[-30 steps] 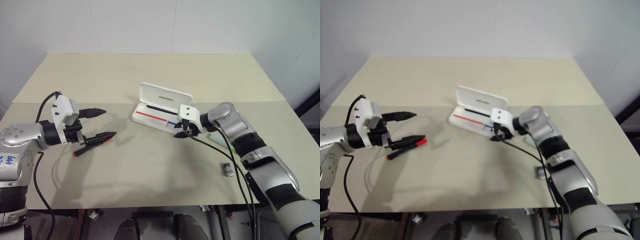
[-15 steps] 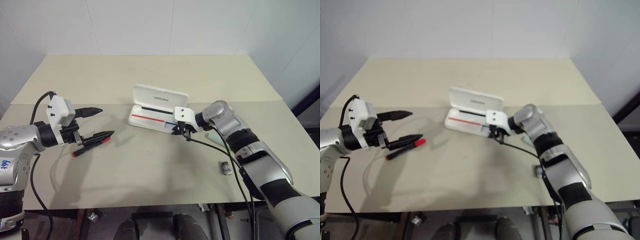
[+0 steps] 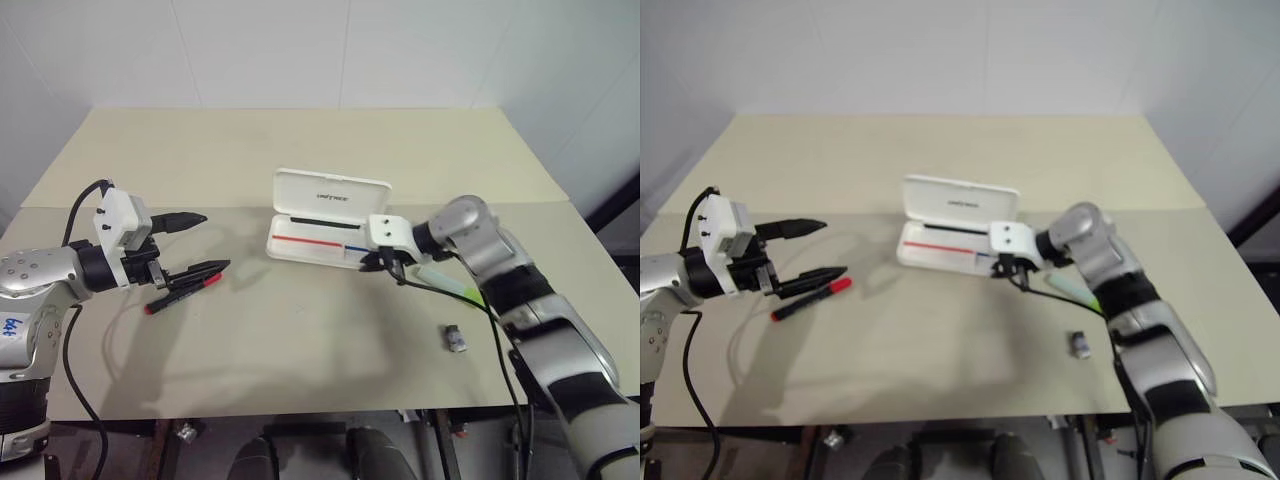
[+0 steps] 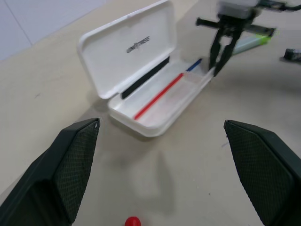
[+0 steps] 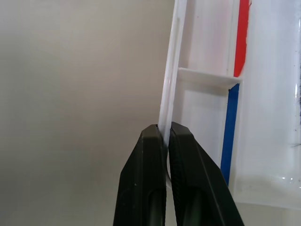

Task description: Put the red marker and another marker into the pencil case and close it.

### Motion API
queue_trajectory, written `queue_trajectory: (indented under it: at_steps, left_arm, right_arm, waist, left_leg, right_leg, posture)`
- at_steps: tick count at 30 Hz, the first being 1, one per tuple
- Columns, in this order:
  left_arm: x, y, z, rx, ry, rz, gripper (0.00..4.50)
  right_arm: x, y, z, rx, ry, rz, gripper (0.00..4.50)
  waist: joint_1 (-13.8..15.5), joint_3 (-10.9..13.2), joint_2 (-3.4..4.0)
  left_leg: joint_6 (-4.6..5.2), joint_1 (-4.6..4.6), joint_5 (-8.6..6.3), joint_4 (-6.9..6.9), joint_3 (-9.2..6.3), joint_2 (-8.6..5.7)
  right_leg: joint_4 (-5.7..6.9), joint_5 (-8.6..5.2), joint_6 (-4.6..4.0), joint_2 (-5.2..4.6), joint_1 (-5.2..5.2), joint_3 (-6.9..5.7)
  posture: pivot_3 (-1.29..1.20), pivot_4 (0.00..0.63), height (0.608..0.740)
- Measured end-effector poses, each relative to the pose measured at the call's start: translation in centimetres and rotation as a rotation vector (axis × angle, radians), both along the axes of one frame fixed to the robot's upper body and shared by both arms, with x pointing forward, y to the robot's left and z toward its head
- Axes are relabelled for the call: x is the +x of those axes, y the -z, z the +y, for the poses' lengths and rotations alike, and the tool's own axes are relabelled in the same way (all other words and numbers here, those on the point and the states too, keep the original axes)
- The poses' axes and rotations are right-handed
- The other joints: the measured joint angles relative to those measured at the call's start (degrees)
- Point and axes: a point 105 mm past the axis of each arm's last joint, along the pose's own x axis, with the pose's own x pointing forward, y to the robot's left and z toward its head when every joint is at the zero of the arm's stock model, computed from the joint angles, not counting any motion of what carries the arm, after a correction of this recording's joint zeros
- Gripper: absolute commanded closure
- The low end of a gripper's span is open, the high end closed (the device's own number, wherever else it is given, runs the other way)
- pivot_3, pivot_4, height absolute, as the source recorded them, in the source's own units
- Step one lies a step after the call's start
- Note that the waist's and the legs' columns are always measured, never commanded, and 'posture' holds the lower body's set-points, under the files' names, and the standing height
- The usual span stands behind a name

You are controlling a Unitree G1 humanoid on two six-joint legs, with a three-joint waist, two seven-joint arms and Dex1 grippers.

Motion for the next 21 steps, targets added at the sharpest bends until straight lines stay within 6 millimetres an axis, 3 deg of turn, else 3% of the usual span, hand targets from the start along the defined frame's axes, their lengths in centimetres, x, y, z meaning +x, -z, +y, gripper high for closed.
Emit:
queue_trajectory:
  at_steps: [8, 13, 21]
  left_arm:
    - [0.1, 0.6, -0.5, -0.019, 0.017, 0.019, 0.0]
    - [0.2, 1.0, -0.8, -0.019, 0.032, 0.034, 0.0]
    - [0.2, 1.2, -1.1, -0.023, 0.037, 0.044, 0.0]
  right_arm:
    - [-4.4, -0.3, -0.3, 0.012, -0.02, 0.038, 4.48]
    - [-7.2, 1.6, -1.4, -0.024, -0.028, 0.113, 4.48]
    - [-7.2, 3.4, -3.3, -0.061, 0.007, 0.111, 4.48]
  waist:
    - [-0.2, 0.0, -0.02]
    - [0.3, 0.1, -0.09]
    - [0.4, 0.1, -0.12]
  left_leg:
    - [0.0, 0.03, -0.03, 0.07, 0.04, 0.01]
    - [0.02, 0.03, -0.05, 0.06, 0.04, 0.0]
    - [0.05, 0.04, -0.07, 0.06, 0.07, 0.01]
  right_leg:
    - [0.02, -0.03, -0.03, 0.01, 0.0, 0.03]
    - [-0.07, -0.04, -0.06, -0.01, 0.02, 0.03]
    - [-0.13, -0.04, -0.06, -0.01, 0.03, 0.05]
  posture:
    - [0.0, 0.15, 0.74]
    - [0.0, 0.15, 0.74]
    - [0.0, 0.15, 0.74]
